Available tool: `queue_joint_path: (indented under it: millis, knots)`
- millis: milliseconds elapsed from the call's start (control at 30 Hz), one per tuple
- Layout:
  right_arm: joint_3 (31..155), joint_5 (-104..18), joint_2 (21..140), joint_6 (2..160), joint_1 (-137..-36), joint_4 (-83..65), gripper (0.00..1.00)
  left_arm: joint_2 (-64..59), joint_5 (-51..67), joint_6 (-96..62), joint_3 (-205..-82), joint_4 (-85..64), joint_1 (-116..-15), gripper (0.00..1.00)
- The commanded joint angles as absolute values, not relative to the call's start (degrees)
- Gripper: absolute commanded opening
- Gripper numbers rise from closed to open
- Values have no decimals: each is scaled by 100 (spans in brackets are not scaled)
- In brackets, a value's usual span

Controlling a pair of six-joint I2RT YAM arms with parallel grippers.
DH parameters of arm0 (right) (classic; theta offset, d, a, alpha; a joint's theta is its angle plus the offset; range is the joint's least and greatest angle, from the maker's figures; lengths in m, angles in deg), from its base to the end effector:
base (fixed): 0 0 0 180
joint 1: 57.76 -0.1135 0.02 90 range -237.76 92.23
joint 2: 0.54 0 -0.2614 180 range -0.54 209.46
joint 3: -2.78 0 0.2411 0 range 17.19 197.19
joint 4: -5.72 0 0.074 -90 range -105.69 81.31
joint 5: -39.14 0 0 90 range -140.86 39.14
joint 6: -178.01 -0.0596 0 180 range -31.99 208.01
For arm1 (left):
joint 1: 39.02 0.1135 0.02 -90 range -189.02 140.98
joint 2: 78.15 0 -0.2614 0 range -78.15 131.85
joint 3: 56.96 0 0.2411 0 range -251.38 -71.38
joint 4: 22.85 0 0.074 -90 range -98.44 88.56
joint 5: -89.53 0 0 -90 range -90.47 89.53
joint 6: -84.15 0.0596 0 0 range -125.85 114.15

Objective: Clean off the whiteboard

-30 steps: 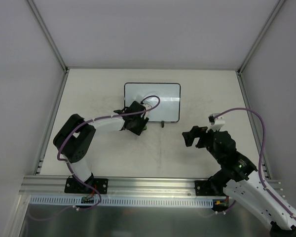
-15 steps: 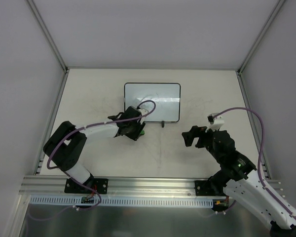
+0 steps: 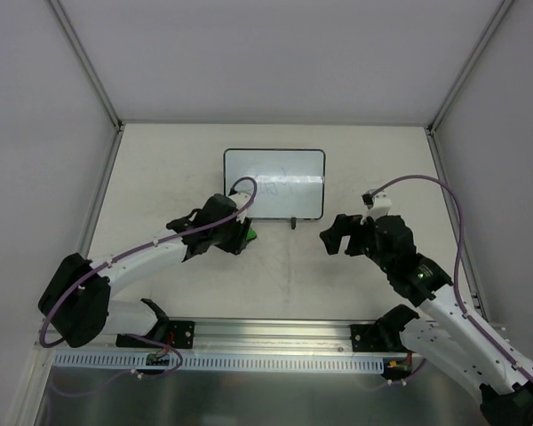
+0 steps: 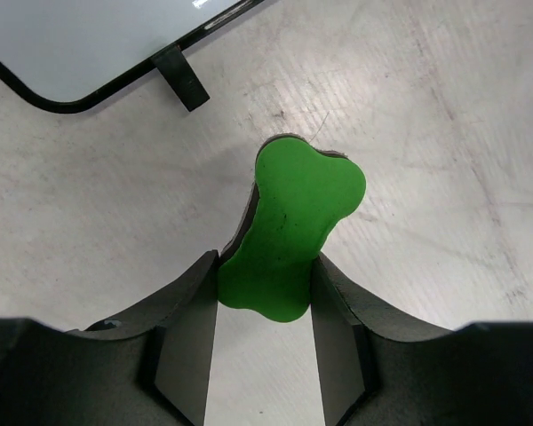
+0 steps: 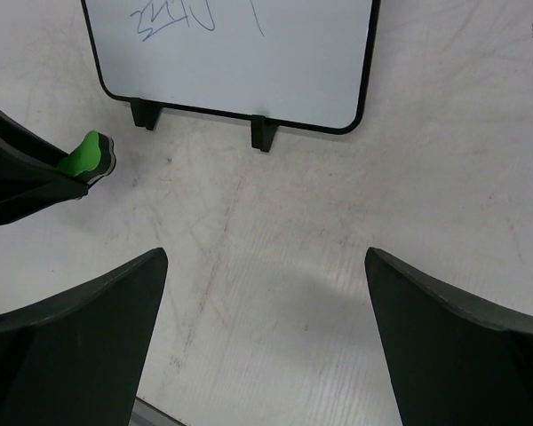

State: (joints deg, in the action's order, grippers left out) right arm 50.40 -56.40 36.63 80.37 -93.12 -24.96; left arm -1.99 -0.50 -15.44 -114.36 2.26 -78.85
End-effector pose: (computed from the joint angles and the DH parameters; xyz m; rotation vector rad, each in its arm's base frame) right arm 0.1452 0.0959 0.2691 -0.4017 1.9018 0.4090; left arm 0.2166 -0.1806 0.1972 0.6196 2.2942 -0.4224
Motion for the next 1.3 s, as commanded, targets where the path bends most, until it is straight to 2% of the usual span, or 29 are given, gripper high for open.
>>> queue_joint_path:
  millis: [0,67,200,333,467,533,600,633,667,733,833,933,1033,1133,1267]
  knots:
    - [5498,-5211,3787,8265,-9082,-2153,99,-844,41,-1763,-11243,281,-7945,6]
    - [5761,-4652,4014,8300,-8854,-2126,99,-1240,32,-1780,-11190,290,-7945,1]
    - [6174,-3342,4698,8011,-8011,-1846,99,-1715,23,-1816,-11180,325,-7936,0]
    - [6482,-2924,5289,7834,-7719,-1424,99,-1961,-186,-1824,-11303,334,-7936,0]
    - [5965,-2590,5343,8422,-7587,192,99,-1979,-284,-1824,-11514,343,-7927,0]
    - [6112,-2530,5604,8275,-7264,274,99,-1988,-328,-1851,-11620,343,-7927,0]
    - [6525,-1644,6000,7880,-6537,194,99,-2005,-434,-2000,-11681,352,-7910,0]
    - [6657,-1336,6237,7652,-6324,220,98,-2006,-408,-2035,-11699,360,-7884,0]
    - [6763,-976,6709,7328,-6147,586,92,-2006,-347,-2070,-11717,378,-7857,0]
    - [6956,-394,7073,7184,-5883,905,98,-2067,-346,-2167,-11743,387,-7839,0]
    - [7211,-603,7556,7376,-5803,985,99,-2172,-355,-2238,-11743,378,-7804,0]
    - [7545,-244,8224,7369,-5662,1134,87,-2269,-363,-2273,-11769,387,-7787,0]
    - [7731,-24,8822,7219,-5662,1731,70,-2322,-381,-2255,-11813,404,-7778,0]
    - [7748,-41,9287,7219,-5662,2294,65,-2340,-390,-2246,-11848,404,-7769,0]
    - [7994,231,9903,7070,-5671,2778,65,-2296,-346,-2255,-11928,422,-7769,0]
